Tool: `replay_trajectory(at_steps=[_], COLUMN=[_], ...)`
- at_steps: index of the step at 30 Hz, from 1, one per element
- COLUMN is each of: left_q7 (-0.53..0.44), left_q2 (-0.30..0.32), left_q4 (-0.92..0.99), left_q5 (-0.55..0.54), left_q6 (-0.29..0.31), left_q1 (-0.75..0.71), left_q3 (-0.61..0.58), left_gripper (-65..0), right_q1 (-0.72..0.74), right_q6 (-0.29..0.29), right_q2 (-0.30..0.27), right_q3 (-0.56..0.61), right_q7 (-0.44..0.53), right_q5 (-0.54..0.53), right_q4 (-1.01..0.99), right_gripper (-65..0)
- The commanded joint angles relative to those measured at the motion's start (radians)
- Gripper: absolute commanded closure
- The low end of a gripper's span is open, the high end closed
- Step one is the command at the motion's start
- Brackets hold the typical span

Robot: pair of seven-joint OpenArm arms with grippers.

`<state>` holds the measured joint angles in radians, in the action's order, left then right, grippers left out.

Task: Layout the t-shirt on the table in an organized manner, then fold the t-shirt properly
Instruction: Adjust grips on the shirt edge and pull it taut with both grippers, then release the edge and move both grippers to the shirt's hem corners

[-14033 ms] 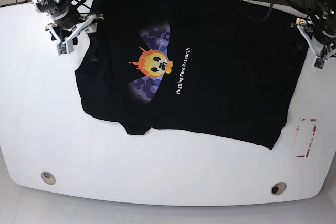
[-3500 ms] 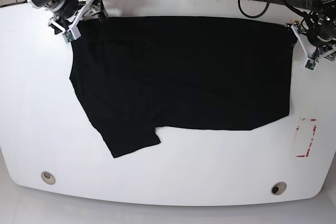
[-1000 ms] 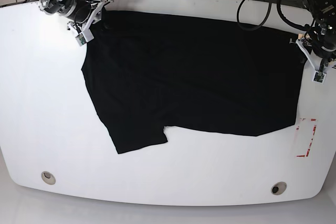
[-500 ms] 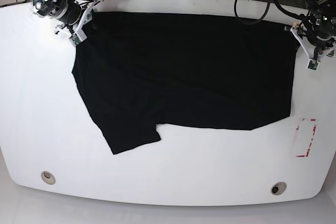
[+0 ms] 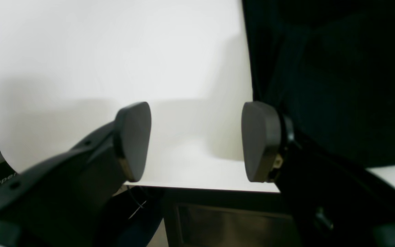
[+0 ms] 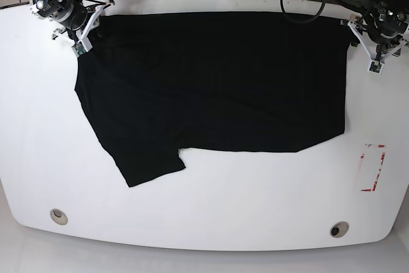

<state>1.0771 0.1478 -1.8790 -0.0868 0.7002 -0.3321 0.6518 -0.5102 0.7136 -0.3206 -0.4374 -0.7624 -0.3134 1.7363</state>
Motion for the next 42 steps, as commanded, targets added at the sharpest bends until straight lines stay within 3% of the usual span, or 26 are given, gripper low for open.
replay_trajectory(at_steps=[1,6,12,14,17,20,23,28,37,42], left_q7=[-0.013,-0.013,-0.010,-0.008,-0.008,-0.008,-0.008,-0.008,-0.013,-0.015], left_q2=[0.022,0.023,0.023,0.020,0.022,0.020,0.017,0.017,0.019,0.020], left_q4=[-0.018,-0.032,-0.029,-0.029,-0.024,-0.021,0.005,0.085,0.269,0.338], left_q5=[-0.008,-0.008,-0.005,-0.005,-0.001,0.002,0.002,-0.001,0.000,0.000], left_q6=[-0.002,-0.002,-0.002,-0.002,-0.002,-0.002,-0.002,-0.002,-0.020,-0.020], left_q1=[0.018,0.093,0.227,0.256,0.307,0.360,0.405,0.500,0.646,0.698], left_q3=[0.003,0.013,0.010,0.001,-0.031,-0.046,-0.050,-0.051,-0.051,-0.051], left_gripper=[-37.1,-37.1,-37.2,-37.6,-43.5,-53.1,-57.4,-57.2,-57.2,-57.2], right_q1=[-0.012,-0.011,-0.003,0.000,0.049,0.109,0.170,0.315,0.634,0.775], right_q6=[-0.015,-0.015,-0.015,-0.015,-0.015,-0.015,-0.015,-0.015,-0.015,-0.015], right_q2=[0.005,0.039,0.079,0.090,0.094,0.094,0.093,0.091,0.097,0.082], right_q3=[0.007,0.002,0.001,0.001,0.002,0.001,0.001,0.001,0.002,0.002], right_q7=[-0.081,-0.122,-0.173,-0.176,-0.177,-0.180,-0.180,-0.180,-0.167,-0.082], right_q5=[0.072,0.069,0.073,0.073,0.072,0.073,0.075,0.089,0.251,0.293], right_q4=[0.020,0.095,0.251,0.273,0.279,0.273,0.256,0.187,-0.103,-0.324], right_gripper=[-9.5,-13.3,-36.8,-43.0,-48.7,-49.9,-49.9,-50.1,-49.8,-49.6])
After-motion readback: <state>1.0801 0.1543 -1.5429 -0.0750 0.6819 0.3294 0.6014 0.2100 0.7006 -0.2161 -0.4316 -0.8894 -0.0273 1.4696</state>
